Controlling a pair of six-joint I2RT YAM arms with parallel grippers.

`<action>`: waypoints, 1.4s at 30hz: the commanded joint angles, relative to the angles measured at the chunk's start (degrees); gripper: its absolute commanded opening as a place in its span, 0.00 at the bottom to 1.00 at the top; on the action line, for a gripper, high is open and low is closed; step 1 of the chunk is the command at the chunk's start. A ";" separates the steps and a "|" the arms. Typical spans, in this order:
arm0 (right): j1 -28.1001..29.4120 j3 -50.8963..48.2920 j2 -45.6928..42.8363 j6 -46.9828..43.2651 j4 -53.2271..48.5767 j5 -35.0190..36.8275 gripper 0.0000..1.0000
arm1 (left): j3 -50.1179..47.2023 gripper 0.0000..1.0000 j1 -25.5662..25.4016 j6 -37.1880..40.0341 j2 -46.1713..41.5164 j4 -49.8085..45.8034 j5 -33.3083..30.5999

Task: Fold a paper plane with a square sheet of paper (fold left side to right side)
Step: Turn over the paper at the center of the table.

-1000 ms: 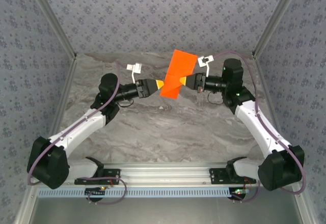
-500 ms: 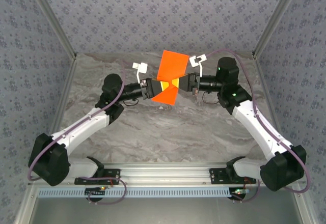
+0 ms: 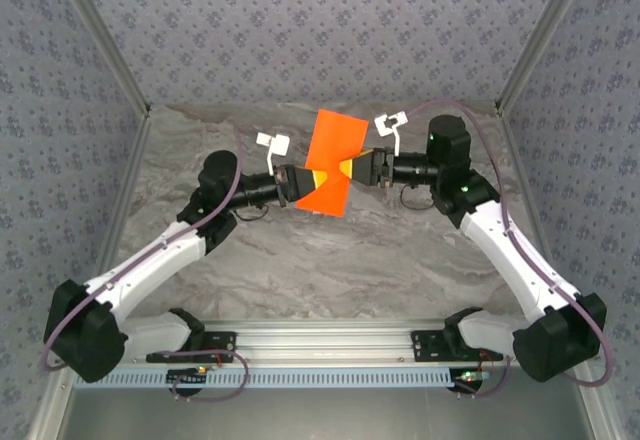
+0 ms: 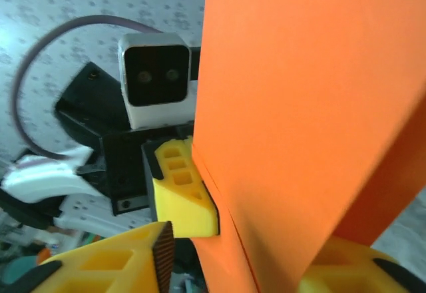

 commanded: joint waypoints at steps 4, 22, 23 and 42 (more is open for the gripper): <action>-3.24 1.23 -4.14 -13.10 -28.17 25.98 0.55 | 8.59 0.00 -12.85 23.69 -2.18 -39.00 -36.91; -15.43 -16.12 -16.00 -8.54 -34.10 48.26 0.88 | 28.01 0.00 -28.12 -9.73 28.66 -87.68 -76.12; -15.42 -16.67 -15.99 -8.58 -34.12 48.59 0.88 | 29.04 0.00 -28.29 -10.69 30.60 -88.33 -75.42; -17.65 -22.18 -18.56 -10.33 -35.59 51.05 0.89 | 49.08 0.11 -25.30 -2.78 57.74 -83.65 -51.62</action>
